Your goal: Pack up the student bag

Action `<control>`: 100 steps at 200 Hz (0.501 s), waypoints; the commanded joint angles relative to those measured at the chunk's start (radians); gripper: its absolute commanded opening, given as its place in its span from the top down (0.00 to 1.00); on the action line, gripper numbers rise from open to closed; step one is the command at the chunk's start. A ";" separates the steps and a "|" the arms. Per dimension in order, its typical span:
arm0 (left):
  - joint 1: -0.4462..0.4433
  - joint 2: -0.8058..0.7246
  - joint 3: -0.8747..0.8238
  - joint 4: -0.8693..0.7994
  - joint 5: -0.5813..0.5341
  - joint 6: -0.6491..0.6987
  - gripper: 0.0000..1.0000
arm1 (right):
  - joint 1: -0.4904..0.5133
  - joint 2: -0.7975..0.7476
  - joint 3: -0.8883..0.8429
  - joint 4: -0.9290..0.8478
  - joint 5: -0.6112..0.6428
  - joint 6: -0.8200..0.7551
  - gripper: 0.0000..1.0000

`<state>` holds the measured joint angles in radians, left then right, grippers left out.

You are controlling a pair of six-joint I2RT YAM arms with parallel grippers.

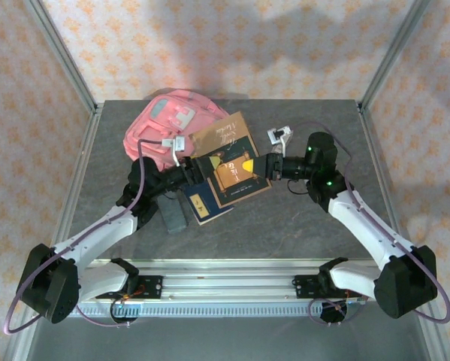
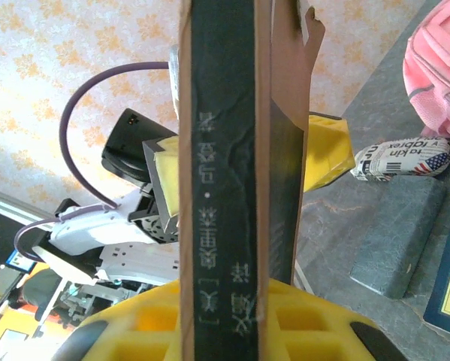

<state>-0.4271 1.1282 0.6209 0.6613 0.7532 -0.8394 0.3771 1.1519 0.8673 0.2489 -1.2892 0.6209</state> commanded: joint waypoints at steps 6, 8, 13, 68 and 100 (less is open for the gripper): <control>0.029 -0.027 -0.045 0.274 0.121 -0.123 0.29 | 0.002 0.004 0.056 0.055 -0.050 -0.044 1.00; 0.030 -0.028 -0.049 0.283 0.124 -0.129 0.31 | 0.002 0.004 0.056 0.055 -0.050 -0.045 1.00; 0.034 -0.030 -0.058 0.309 0.129 -0.147 0.35 | 0.002 0.009 0.058 0.055 -0.052 -0.046 1.00; 0.043 -0.019 -0.078 0.352 0.096 -0.208 1.00 | 0.000 0.064 0.086 0.026 -0.003 -0.036 0.64; 0.087 -0.039 -0.143 0.407 -0.103 -0.294 1.00 | -0.001 0.046 0.020 0.150 0.070 0.083 0.42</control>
<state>-0.3771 1.1202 0.5243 0.9321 0.7982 -1.0504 0.3744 1.2228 0.9100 0.2543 -1.2713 0.6186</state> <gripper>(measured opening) 0.068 0.540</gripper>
